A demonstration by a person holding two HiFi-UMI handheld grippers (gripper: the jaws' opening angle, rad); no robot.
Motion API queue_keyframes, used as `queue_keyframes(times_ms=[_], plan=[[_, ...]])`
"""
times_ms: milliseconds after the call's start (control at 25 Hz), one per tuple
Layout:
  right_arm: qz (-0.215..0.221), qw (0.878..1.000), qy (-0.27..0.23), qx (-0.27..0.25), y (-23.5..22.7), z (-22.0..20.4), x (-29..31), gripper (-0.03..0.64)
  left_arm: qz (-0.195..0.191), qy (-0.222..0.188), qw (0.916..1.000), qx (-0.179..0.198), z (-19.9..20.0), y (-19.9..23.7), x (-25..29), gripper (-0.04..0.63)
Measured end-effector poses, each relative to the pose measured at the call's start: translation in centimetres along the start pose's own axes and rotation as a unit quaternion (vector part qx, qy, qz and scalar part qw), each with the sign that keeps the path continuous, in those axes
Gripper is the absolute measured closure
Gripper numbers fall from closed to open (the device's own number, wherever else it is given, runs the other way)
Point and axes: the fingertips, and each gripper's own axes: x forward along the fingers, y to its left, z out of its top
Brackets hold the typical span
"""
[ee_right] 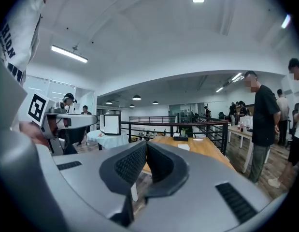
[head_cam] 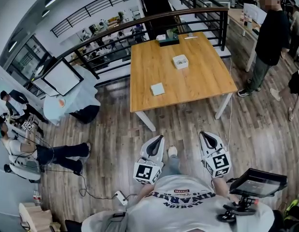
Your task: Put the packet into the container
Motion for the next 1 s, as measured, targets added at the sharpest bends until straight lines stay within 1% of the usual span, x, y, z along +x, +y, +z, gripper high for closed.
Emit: queue_keyframes(times_ms=[200, 560, 760, 1000], plan=[[-0.001, 1.0, 0.003, 0.001, -1.0, 0.2, 3.0, 0.607, 0.002, -0.001, 1.0, -0.003, -0.4, 2.7, 2.5, 0.591], [0.003, 1.0, 0.012, 0.007, -2.5, 1.1, 9.5, 0.607, 0.008, 0.015, 0.9996, -0.021, -2.0, 8.5, 7.2, 0.591], [0.003, 1.0, 0.017, 0.007, -3.4, 2.1, 13.6, 0.607, -0.001, 0.014, 0.9996, -0.026, -1.8, 11.7, 10.4, 0.591], [-0.009, 1.0, 0.022, 0.007, -4.5, 3.3, 17.5, 0.607, -0.015, 0.012, 0.9993, -0.031, -1.9, 15.0, 13.7, 0.591]])
